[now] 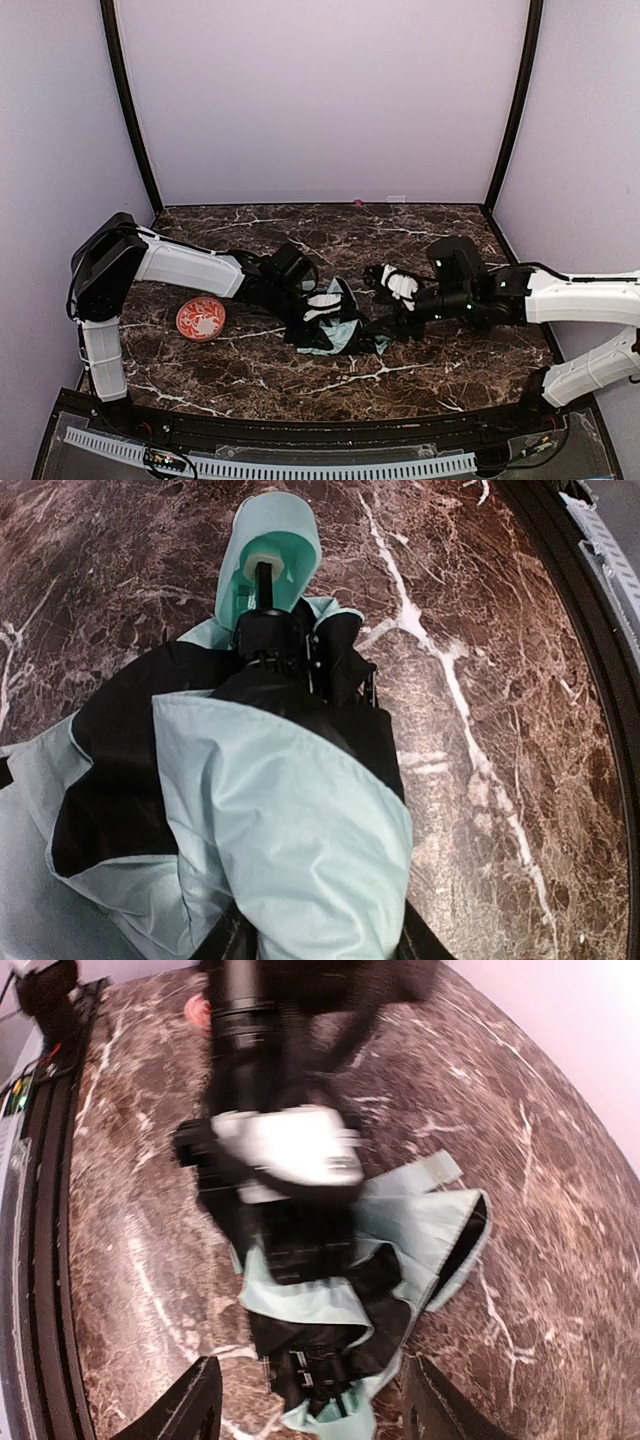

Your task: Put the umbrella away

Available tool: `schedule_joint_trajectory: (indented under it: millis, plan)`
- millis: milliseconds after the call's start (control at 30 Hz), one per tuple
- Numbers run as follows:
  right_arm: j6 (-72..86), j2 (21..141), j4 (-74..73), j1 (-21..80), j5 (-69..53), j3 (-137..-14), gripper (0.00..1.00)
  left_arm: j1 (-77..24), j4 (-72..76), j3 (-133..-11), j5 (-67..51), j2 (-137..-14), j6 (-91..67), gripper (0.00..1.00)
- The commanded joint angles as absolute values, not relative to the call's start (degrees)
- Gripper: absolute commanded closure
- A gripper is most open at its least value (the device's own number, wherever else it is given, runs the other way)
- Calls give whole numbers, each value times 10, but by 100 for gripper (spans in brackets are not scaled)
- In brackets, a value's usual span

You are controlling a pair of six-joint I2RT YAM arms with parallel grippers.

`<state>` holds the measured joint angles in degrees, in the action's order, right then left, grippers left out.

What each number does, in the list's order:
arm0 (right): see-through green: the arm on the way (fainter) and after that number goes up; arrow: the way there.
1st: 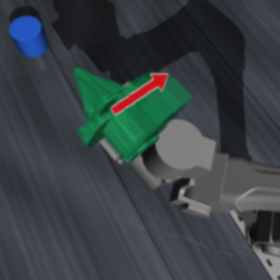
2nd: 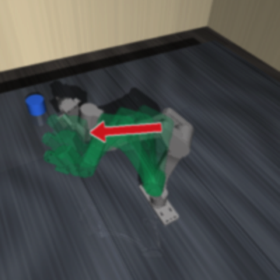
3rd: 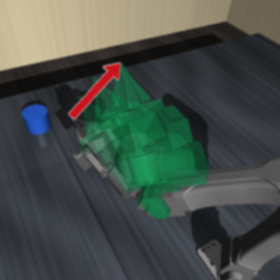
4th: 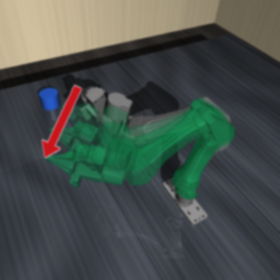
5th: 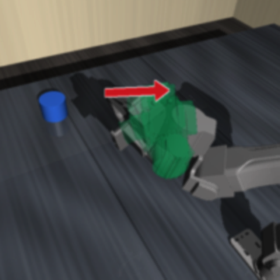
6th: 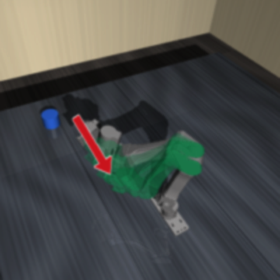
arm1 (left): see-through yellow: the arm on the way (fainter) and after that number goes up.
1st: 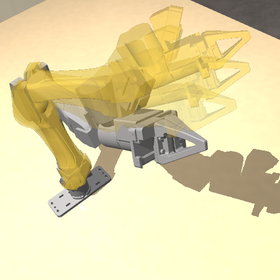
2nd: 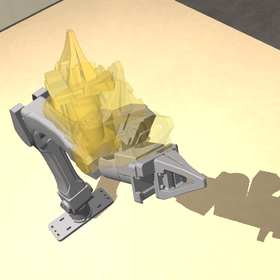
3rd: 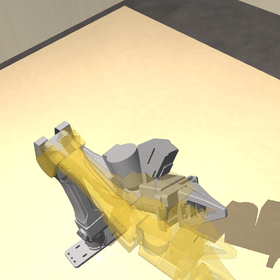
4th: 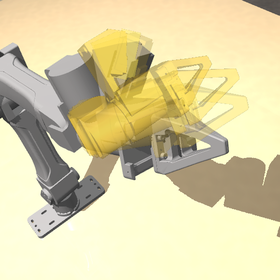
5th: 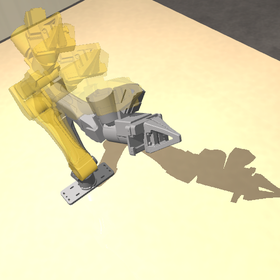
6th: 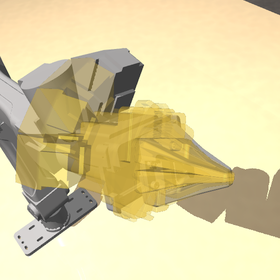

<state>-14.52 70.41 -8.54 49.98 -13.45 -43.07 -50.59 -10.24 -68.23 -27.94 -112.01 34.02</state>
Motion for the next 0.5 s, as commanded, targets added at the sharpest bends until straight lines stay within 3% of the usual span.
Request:
schedule_joint_trajectory:
  millis: [0,167,467]
  plan:
    - [-272,686,72,605,-19,-354,37,-483,-277,-682,-324,-1201,299,63]
    - [-340,785,111,673,61,-376,32,-474,-308,-701,-353,-1227,297,64]
    - [-410,960,135,673,170,-431,28,-465,-338,-722,-365,-1249,298,67]
